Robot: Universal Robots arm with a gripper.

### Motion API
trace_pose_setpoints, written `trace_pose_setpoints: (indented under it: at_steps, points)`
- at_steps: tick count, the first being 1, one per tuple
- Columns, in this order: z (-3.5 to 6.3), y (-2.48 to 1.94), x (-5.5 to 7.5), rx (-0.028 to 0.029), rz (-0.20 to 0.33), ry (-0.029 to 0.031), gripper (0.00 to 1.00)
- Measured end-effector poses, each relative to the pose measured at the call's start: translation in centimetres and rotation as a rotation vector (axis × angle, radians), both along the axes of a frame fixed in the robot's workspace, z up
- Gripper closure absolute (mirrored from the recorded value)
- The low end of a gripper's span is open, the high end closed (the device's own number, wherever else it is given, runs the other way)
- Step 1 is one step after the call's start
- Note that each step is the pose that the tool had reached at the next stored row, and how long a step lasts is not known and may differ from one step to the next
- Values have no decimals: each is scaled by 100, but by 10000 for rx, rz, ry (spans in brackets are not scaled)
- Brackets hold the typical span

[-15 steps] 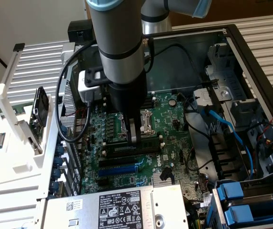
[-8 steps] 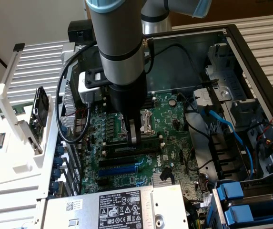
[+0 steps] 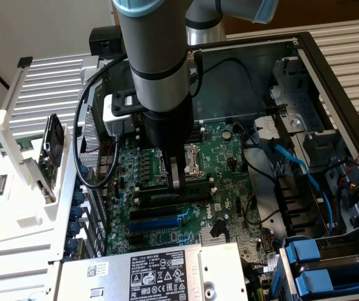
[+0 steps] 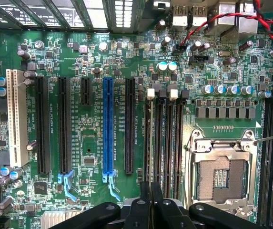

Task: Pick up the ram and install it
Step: 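Insert the ram into the slot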

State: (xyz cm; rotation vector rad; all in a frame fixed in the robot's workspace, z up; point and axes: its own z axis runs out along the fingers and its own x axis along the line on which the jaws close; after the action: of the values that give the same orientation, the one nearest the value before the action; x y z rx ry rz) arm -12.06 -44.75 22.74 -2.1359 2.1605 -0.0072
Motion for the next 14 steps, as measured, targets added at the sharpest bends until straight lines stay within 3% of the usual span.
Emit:
trace_pose_setpoints:
  at_steps: [4, 6, 14]
  points:
    - [0, 0, 0, -2, -1, 0, 87]
    - [0, 0, 0, -4, -1, 1, 74]
    - [20, 0, 0, -4, -1, 0, 74]
